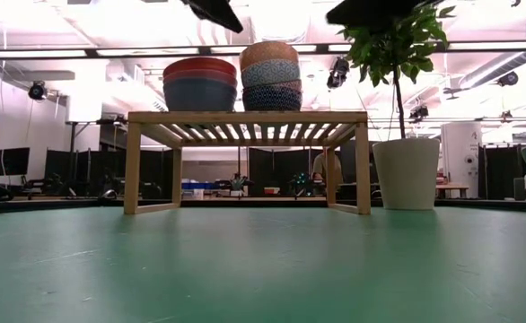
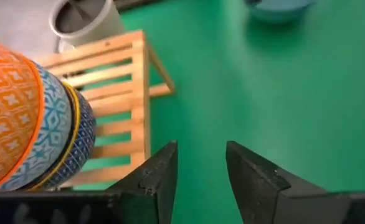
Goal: Place and stack bowls onto a shelf
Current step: Adjust the bowls
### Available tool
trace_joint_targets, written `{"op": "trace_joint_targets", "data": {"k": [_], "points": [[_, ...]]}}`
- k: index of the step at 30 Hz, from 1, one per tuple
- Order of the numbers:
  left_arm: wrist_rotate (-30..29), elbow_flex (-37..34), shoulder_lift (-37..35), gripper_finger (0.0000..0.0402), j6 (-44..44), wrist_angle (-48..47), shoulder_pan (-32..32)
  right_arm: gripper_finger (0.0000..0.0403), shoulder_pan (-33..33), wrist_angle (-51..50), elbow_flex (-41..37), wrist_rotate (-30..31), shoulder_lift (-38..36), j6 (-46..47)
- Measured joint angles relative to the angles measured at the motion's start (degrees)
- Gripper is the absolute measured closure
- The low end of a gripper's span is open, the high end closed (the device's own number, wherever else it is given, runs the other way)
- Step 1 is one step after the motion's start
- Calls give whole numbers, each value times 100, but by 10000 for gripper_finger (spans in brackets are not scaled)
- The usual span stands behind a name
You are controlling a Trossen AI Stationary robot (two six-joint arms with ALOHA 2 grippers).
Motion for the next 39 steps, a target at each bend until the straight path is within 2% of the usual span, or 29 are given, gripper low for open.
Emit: {"op": "trace_joint_targets", "data": {"k": [3,6,9,12,14,18,24,31,37,39], "points": [[-270,-807,-411,286,31,862,18,394,-572,157,78,50,1,-142],[-793,-1494,-731,286,154,1633,19,394,-1117,410,218,77,85,-334],[-1167,-2052,-991,286,168,2113,35,394,-1530,713,337,-120,301,-620],[-1213,-2458,-1226,286,168,2506,47,394,-1820,1065,472,-509,627,-843],[-1209,-2661,-1337,286,167,2708,48,394,-1923,1196,651,-537,908,-978],[-1162,-2815,-1407,286,155,2817,48,394,-2017,1144,1101,-437,1478,-1199],[-1161,-2836,-1396,286,151,2807,48,394,-1997,846,1713,885,2045,-1452],[-1108,-2931,-1393,286,166,2794,56,394,-1964,-364,2233,997,2204,-1102],[-1108,-3013,-1244,286,166,2867,107,394,-1787,-1040,2326,991,1803,-656],[-1108,-3013,-1199,286,167,2892,120,394,-1791,-1260,2339,1173,1639,-418]]}}
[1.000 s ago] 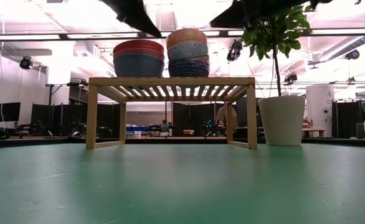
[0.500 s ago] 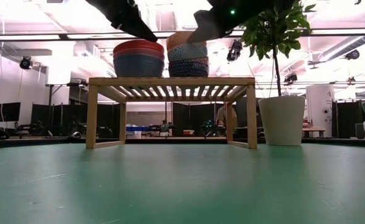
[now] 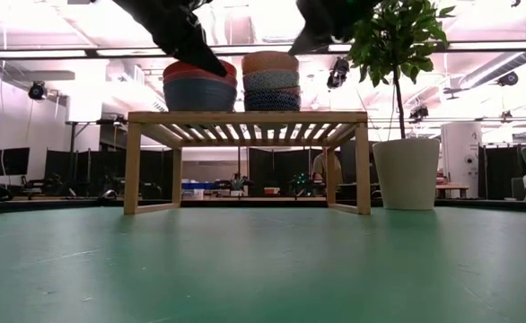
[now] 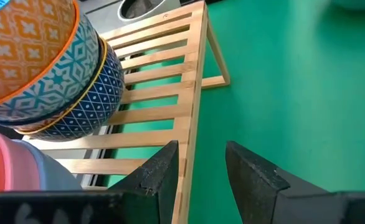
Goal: Place and stack bowls onto a shelf
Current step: Adjust the bowls, then stack the dark green bowl on top of the orange bowl on the shelf
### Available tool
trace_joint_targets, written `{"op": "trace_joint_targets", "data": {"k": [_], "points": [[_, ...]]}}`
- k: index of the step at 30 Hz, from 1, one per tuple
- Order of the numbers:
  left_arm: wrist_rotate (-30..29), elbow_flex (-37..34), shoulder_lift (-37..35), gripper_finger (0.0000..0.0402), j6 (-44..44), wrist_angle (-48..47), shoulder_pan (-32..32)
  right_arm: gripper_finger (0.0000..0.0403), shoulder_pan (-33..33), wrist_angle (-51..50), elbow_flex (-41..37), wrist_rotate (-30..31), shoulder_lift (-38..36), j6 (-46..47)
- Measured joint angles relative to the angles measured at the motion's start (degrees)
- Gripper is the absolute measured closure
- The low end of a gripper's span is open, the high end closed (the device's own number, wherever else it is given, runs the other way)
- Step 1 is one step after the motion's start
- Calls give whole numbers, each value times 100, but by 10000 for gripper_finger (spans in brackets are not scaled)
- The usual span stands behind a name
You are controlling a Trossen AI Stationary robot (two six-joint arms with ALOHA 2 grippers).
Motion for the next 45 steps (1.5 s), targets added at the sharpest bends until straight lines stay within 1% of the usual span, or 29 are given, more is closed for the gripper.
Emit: {"op": "trace_joint_targets", "data": {"k": [4,6,12,18,19,21,23,25,28,30,35,38,40,42,45], "points": [[-2,0,48,286,1,13,21,394,-21,-88,-57,803,-169,140],[0,0,48,286,1,18,22,394,-41,139,-60,949,-183,43],[-2,0,48,286,-27,36,22,394,-55,1048,-67,955,-52,-527],[0,0,48,286,-201,-15,19,394,46,959,-51,952,-38,-612],[0,0,45,286,-256,-83,1,394,112,851,-50,890,-83,-575],[38,0,32,286,-385,-300,-24,394,246,534,-46,436,-207,-383],[87,0,-8,286,-513,-531,-76,394,346,105,-5,-150,-337,119],[155,0,-101,286,-594,-677,-163,394,389,-513,144,-766,-433,852],[537,0,-330,286,-602,-737,-346,394,437,-1536,525,-1668,-497,2124],[769,-5,-498,286,-588,-714,-483,394,598,-2128,776,-2037,-421,2792],[848,-210,-923,288,-595,-423,-833,394,1232,-3555,1341,-2448,95,3992],[846,-421,-1174,288,-652,-218,-1070,394,1494,-4629,1556,-2620,371,5085],[847,-584,-1330,288,-708,-46,-1225,394,1638,-5202,1563,-2641,511,5879],[847,-741,-1482,288,-810,101,-1371,394,1807,-5714,1480,-2814,650,6613],[843,-948,-1722,288,-1022,399,-1575,394,2120,-6228,1347,-3091,801,7476]]}}
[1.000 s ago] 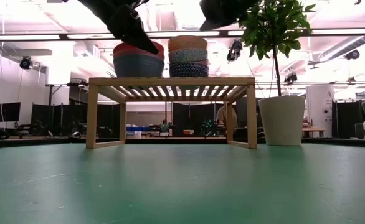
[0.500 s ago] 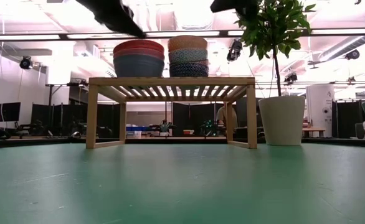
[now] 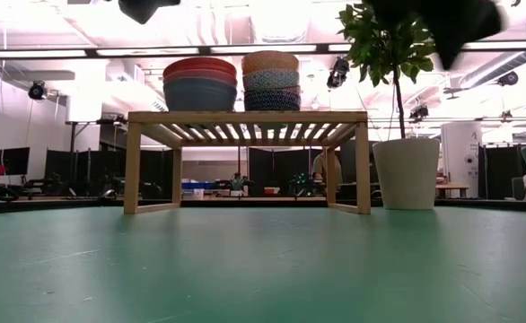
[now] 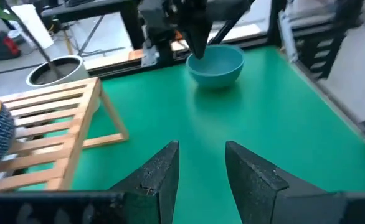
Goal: Place and stack bowls onto a shelf
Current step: Stack the dark green bowl on top of the orange bowl on the shelf
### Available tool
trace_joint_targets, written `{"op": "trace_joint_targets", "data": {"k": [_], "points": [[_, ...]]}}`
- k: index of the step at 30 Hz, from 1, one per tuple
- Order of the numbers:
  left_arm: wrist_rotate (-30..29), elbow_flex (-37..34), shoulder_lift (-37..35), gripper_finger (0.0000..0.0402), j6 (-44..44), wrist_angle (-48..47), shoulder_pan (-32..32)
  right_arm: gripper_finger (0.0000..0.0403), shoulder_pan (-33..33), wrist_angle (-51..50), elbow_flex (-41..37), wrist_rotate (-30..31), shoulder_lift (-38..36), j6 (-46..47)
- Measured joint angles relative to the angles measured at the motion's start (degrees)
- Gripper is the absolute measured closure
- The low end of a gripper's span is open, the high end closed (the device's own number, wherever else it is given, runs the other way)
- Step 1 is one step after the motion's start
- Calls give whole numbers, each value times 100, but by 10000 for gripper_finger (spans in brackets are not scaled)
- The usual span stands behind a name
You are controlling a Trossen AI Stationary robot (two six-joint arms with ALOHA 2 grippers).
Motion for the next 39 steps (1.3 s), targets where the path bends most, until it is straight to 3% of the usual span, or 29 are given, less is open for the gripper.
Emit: {"op": "trace_joint_targets", "data": {"k": [8,17,22,28,39], "points": [[-3,-476,-378,288,-549,418,-520,380,531,-177,-142,34,216,1140],[-49,-755,-372,288,-833,712,-1140,268,695,-211,-145,-176,522,1526],[-342,-762,-372,288,-886,721,-1381,231,934,-207,-147,-324,692,1940],[-364,-762,-372,288,-887,727,-1426,225,1230,-183,-147,-378,909,2248],[-574,-762,-374,288,-835,727,-1426,226,1204,-209,-401,-372,1584,1990]]}}
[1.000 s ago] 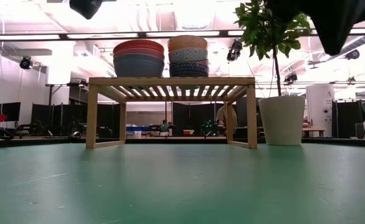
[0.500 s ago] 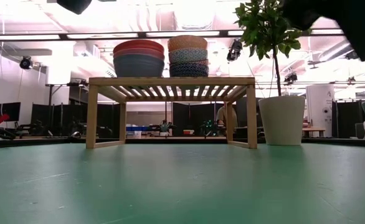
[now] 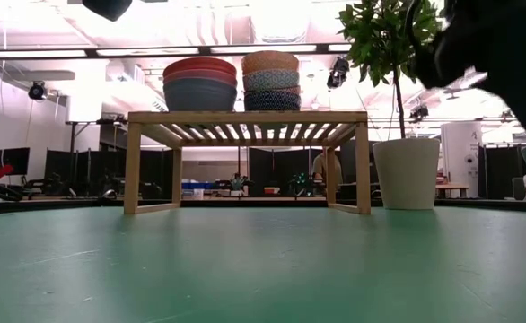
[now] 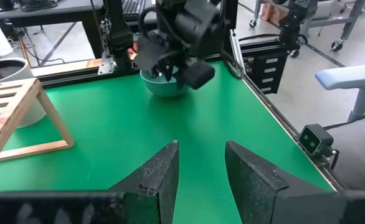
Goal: Place and stack bowls onto a shelf
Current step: Stack the dark green bowl on top of the orange bowl on the shelf
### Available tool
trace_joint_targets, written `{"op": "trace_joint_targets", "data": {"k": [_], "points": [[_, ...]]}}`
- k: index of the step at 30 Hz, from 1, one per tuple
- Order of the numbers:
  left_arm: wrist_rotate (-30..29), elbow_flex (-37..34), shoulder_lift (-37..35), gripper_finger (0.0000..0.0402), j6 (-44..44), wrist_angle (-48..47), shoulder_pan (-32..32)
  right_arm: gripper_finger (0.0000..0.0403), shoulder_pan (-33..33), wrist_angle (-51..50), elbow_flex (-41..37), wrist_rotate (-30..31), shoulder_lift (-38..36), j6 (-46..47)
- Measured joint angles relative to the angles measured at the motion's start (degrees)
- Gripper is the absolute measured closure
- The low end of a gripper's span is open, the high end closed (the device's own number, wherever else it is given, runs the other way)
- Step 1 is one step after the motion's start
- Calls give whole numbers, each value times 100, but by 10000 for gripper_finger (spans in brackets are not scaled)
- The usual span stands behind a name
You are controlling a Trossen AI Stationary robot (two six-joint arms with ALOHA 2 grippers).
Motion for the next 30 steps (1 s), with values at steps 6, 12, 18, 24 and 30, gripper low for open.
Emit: {"op": "trace_joint_targets", "data": {"k": [6,12,18,24,30], "points": [[-47,0,0,288,9,-8,0,279,-43,32,-23,-44,284,-405],[-91,25,-137,288,260,-404,2,385,-79,27,174,-140,280,-661],[-771,252,-741,288,543,-1094,3,393,-154,52,1142,-150,247,-1304],[-841,224,-1451,288,912,-1005,7,394,-270,482,2279,734,241,-2802],[-838,188,-1820,288,1243,-831,2,394,-274,1503,2947,1853,241,-5625]]}}
